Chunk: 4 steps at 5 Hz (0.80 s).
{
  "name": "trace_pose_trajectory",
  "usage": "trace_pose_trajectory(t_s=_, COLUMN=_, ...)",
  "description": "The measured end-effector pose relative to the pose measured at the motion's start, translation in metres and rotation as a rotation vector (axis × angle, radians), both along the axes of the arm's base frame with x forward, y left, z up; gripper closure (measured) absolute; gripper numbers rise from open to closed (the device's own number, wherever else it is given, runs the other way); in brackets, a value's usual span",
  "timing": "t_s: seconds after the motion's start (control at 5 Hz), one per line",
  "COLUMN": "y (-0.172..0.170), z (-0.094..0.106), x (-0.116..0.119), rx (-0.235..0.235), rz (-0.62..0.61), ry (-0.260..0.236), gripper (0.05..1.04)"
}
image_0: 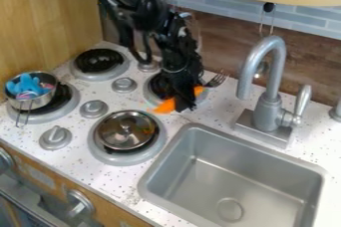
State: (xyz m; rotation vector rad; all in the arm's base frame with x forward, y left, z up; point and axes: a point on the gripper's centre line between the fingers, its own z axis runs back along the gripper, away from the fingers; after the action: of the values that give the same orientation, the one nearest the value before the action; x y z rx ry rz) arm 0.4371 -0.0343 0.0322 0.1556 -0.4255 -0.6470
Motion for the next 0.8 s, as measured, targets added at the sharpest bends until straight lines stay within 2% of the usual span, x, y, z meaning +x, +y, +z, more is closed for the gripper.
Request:
trace_pose_trajectory(t_s=0.2, y=-0.01, z=0.002, x=0.014, rx=-0.013, rz=-0.024, ry=-0.025, gripper=0.635)
trace_pose_trajectory(t_s=0.4, y=-0.013, z=-0.016, x=0.017, rx=-0.009, rz=-0.037, ry=0.017, gripper=0.635)
trace_pose_trajectory(t_s=0.6, y=-0.011, z=-0.022, x=0.017, rx=-0.001, rz=-0.036, ry=0.036, gripper=0.635)
trace_pose_trajectory(t_s=0.8, y=-0.011, z=-0.026, x=0.014, rx=-0.004, rz=-0.031, ry=0.062, gripper=0.594)
